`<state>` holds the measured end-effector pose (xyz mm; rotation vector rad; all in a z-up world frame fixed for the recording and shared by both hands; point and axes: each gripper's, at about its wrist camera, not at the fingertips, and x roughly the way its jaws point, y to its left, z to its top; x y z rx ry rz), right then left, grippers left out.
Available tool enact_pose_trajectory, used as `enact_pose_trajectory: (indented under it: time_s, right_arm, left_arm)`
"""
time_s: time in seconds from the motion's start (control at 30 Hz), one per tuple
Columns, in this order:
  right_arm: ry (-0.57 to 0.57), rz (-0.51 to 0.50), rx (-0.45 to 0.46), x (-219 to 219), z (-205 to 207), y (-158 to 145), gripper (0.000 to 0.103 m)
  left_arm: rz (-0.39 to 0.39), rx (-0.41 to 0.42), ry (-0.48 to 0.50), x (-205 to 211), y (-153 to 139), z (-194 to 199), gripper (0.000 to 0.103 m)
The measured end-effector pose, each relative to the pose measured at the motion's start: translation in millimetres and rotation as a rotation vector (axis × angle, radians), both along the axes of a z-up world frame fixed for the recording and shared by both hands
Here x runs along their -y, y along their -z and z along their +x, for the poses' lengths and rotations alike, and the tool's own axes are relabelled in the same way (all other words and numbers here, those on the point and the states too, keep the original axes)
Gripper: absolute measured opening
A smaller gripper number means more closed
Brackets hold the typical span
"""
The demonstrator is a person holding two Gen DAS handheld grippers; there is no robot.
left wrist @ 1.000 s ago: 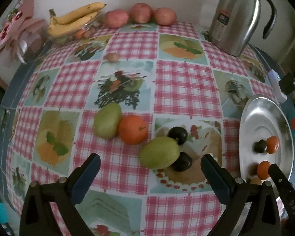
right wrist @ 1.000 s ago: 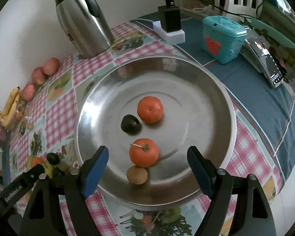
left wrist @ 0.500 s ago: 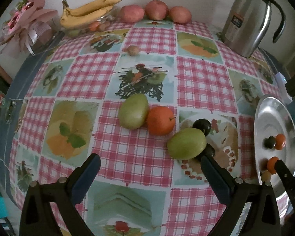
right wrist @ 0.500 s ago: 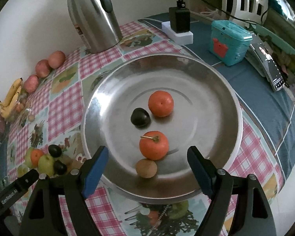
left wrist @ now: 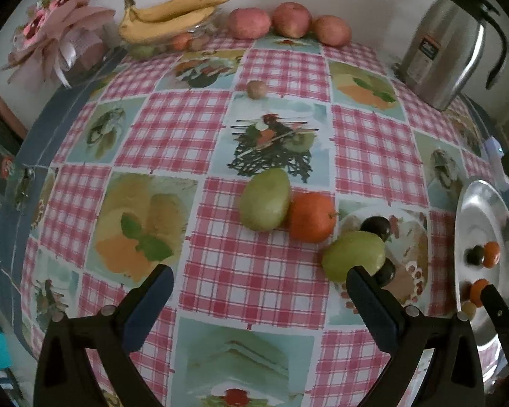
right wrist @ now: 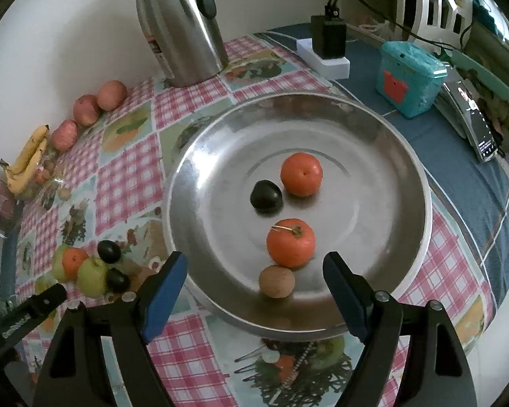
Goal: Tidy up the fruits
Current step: 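Move both open tools back from the plate toward the fruits, then lower both open tools over the green pear and dark plum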
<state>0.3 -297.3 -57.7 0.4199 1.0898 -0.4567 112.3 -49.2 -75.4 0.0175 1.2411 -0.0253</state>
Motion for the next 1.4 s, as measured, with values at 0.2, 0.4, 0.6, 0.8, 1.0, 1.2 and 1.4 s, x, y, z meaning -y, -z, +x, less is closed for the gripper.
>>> enact_pose_trajectory:
  time_s: [0.2,0.4,0.6,0.8,1.0,1.2,1.4]
  right_arm:
    - [-0.036,-0.021,-0.017,-20.9,14.7,-11.5,0.083]
    - [-0.083,-0.033,-0.013,-45.8,30.4,-23.8,0.083]
    - [-0.149,0.005,-0.039,-77.4,51.8,-25.1,0.083]
    - [-0.217,0.034,-0.033,-105.7,76.4,-25.2,0.083]
    - [-0.245,0.068,-0.049,-120.6,96.9,-19.5,0.083]
    - [-0.272,0.082,-0.062,-129.0,112.3,-15.7,0.083]
    - [-0.256,0.054,-0.126,-119.5,109.6,-0.6,0.083]
  left_arm:
    - [0.012,0.024,-0.063,-23.4,-4.3,5.3,0.103]
    - [0.020,0.056,-0.106,-43.2,-12.8,9.5,0.103]
    - [0.008,0.054,-0.153,-63.7,-13.8,18.6,0.103]
    - [0.007,0.077,-0.226,-90.0,-21.0,23.7,0.103]
    - [0.010,0.099,-0.256,-101.7,-29.3,28.1,0.103]
    - [-0.026,0.094,-0.253,-97.6,-31.1,29.6,0.103]
    - [0.005,0.084,-0.200,-73.5,-27.6,28.0,0.103]
